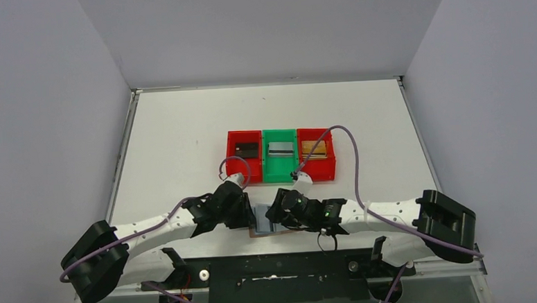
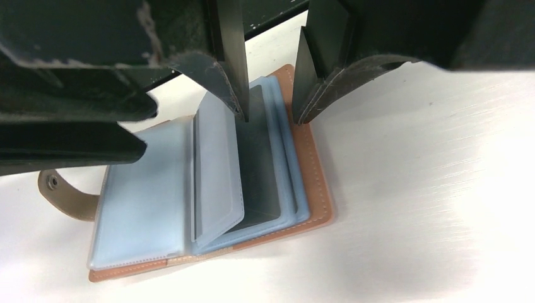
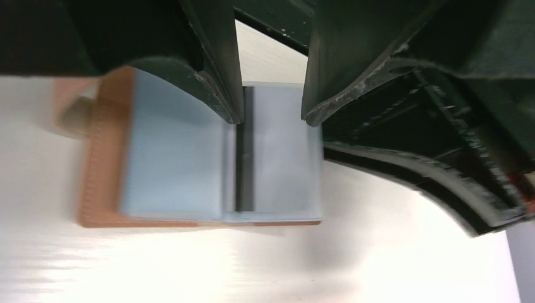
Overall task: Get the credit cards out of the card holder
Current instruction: Remove the credit card from the card holder.
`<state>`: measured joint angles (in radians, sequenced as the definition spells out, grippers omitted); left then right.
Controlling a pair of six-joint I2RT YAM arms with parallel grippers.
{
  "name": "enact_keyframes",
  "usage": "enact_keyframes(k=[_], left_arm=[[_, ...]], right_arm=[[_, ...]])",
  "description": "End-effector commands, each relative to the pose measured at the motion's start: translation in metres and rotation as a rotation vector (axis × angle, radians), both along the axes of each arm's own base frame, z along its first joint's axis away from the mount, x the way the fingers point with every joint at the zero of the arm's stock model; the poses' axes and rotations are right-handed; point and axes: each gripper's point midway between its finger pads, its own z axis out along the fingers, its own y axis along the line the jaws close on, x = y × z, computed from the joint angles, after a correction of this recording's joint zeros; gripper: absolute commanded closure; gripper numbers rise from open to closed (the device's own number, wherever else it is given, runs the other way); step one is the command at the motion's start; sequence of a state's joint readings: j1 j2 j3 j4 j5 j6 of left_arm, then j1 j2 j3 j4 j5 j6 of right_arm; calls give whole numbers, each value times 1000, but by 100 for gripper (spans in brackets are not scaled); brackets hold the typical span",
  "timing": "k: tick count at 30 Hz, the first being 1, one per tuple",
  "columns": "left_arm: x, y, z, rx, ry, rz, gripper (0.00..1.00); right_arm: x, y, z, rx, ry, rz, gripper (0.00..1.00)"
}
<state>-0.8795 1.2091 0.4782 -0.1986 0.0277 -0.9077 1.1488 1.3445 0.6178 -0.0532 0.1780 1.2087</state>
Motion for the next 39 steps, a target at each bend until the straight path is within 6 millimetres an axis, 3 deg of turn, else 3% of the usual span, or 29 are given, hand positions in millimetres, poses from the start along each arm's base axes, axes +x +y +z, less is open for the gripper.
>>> enact_keyframes(k=[1, 6, 13, 18, 25, 32, 39], left_arm=[[19, 1, 25, -7, -75, 67, 69], [27, 9, 38, 7, -123, 113, 62], [24, -13, 56, -148, -162, 45, 59], [15, -21, 37, -131, -95, -13, 60], [7, -14, 5, -22, -17, -35, 68], [3, -10, -3, -16, -9, -36, 75], [2, -10, -6, -2, -1, -45, 83]], right_arm=[[8, -9, 2, 80, -2, -69, 60], [5, 0, -6, 111, 30, -35, 61], [6, 5, -10, 123, 36, -36, 63], [5, 3, -17, 127, 60, -43, 64], [0, -9, -32, 162, 123, -108, 66], [-3, -15, -42, 176, 149, -125, 68], [-2, -10, -36, 258, 141, -104, 80]])
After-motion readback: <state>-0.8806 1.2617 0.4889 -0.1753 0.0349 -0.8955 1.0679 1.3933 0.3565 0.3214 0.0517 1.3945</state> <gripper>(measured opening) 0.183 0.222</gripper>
